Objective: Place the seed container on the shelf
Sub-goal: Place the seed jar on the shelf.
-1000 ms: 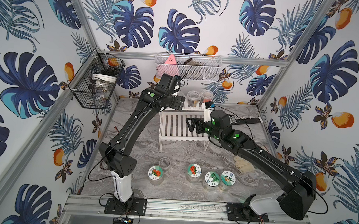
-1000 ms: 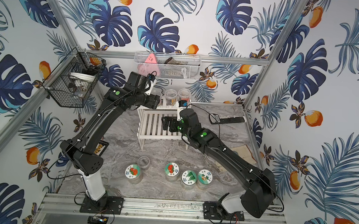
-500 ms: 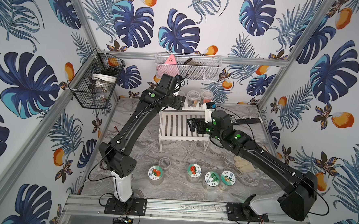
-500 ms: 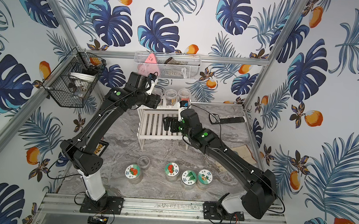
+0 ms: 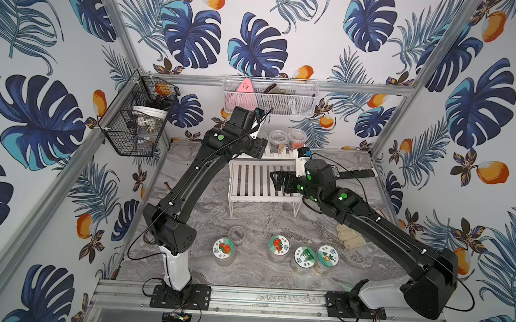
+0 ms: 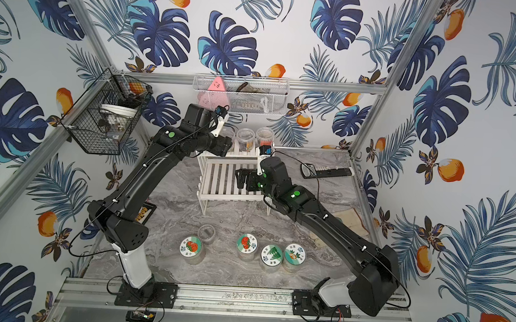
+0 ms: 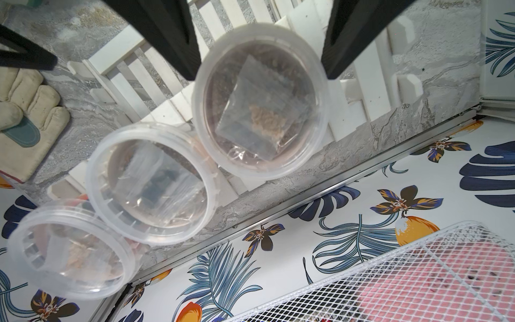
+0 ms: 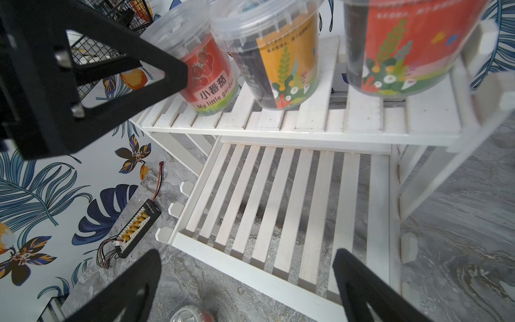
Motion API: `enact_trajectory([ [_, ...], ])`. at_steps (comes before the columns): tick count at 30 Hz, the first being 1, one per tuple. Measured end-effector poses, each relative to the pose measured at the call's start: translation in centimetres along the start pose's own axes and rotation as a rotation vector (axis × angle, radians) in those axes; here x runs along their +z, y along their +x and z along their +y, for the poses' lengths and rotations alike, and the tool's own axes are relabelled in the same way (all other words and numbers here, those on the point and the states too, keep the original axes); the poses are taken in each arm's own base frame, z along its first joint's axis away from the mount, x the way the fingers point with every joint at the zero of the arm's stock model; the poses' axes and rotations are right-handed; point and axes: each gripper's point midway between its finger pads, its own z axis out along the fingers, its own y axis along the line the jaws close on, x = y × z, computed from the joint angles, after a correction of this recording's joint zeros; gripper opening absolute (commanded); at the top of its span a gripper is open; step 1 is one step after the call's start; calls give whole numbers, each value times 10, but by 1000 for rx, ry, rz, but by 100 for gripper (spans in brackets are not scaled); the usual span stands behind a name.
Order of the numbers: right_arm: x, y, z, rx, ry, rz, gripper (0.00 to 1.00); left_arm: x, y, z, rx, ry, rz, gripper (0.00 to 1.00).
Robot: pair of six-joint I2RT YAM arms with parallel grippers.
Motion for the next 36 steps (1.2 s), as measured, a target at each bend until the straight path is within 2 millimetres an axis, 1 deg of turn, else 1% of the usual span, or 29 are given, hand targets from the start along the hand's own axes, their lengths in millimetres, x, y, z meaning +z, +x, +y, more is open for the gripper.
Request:
enact_trajectory([
  [21,-1,2,-2,-3,5,2,100,8,5,1,1,-8,20,75],
  [36,0,4,-3,-4,7,7,100,8,6,0,1,-4,16,74],
])
